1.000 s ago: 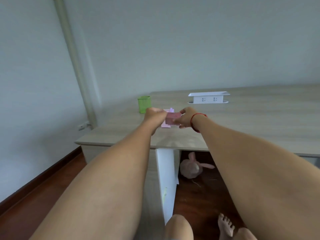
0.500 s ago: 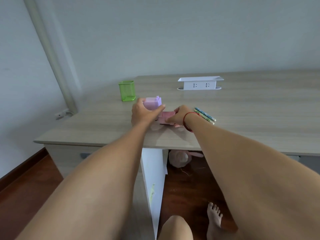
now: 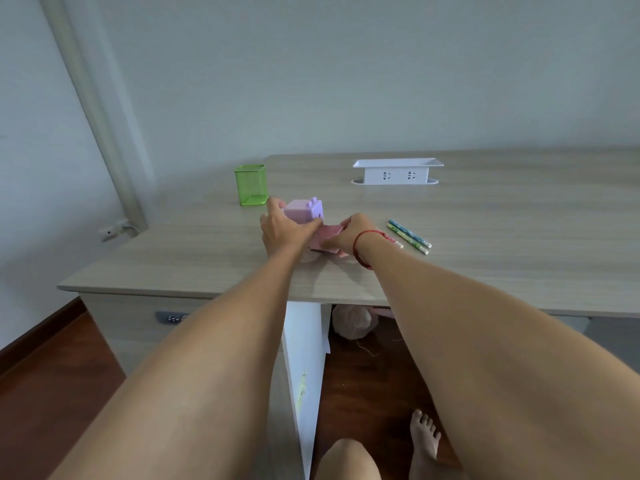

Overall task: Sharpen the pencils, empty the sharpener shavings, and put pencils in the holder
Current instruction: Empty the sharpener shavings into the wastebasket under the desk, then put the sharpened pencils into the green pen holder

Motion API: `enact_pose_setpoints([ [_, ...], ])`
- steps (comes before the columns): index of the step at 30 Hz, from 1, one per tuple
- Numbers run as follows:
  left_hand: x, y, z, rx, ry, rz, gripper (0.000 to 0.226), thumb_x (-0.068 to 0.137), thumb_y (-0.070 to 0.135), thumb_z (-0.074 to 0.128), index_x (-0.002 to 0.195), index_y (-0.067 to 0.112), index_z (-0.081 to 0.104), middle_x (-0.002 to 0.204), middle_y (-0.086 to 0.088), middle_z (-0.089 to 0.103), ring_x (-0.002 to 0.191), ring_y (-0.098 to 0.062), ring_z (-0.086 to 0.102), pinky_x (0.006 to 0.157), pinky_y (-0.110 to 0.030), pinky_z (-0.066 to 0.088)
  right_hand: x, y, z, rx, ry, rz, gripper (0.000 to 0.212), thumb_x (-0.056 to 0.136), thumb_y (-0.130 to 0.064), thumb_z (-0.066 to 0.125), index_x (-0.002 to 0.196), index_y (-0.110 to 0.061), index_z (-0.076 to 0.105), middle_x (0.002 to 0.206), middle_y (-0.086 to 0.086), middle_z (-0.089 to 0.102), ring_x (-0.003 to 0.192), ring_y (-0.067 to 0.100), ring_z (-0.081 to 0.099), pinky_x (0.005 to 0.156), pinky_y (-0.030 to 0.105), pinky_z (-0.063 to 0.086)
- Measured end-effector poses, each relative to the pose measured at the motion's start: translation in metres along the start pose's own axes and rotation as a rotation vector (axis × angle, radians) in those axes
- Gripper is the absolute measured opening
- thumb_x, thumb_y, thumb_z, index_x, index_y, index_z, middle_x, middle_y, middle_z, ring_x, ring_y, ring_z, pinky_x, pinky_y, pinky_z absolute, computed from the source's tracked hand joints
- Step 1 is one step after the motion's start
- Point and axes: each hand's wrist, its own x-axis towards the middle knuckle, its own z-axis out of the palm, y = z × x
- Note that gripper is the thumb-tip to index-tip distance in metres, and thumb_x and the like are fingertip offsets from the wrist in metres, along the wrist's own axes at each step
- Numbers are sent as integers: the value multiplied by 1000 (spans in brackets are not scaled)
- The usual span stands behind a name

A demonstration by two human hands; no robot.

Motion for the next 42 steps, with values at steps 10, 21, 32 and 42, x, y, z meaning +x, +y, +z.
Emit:
enact_pose_setpoints([
  [10, -1, -13, -14, -49, -17, -25, 66, 59, 42, 82, 109, 9, 54, 111, -6, 62, 100, -21, 61, 77, -25, 48, 2, 7, 7, 170, 28, -57, 59, 75, -27, 78, 123, -6, 53, 100, 4, 56, 84, 22, 58, 93, 39, 54],
  [21, -7, -16, -34, -88, 44, -34, 54, 66, 58, 72, 96, 15, 60, 95, 2, 58, 97, -19, 59, 80, -24, 45, 6, -7, 38, 72, 27, -111, 29, 69, -30, 84, 72, -13, 61, 67, 0, 58, 63, 16, 48, 57, 26, 44],
  [32, 25, -57, -108, 153, 241, 46, 48, 74, 55, 67, 92, 11, 66, 99, -10, 70, 98, -29, 62, 79, -27, 45, 7, -62, 114, 2, -116, -304, 42, 83, -22, 69, 120, -5, 57, 112, 9, 62, 96, 22, 56, 78, 28, 41],
  [42, 20, -47, -119, 241, 355, 48, 43, 84, 50, 56, 89, 8, 62, 96, -11, 68, 96, -33, 61, 78, -34, 47, 4, -62, 101, -54, -118, -282, 84, 78, -27, 76, 144, -3, 30, 142, 12, 46, 131, 28, 47, 105, 35, 39],
])
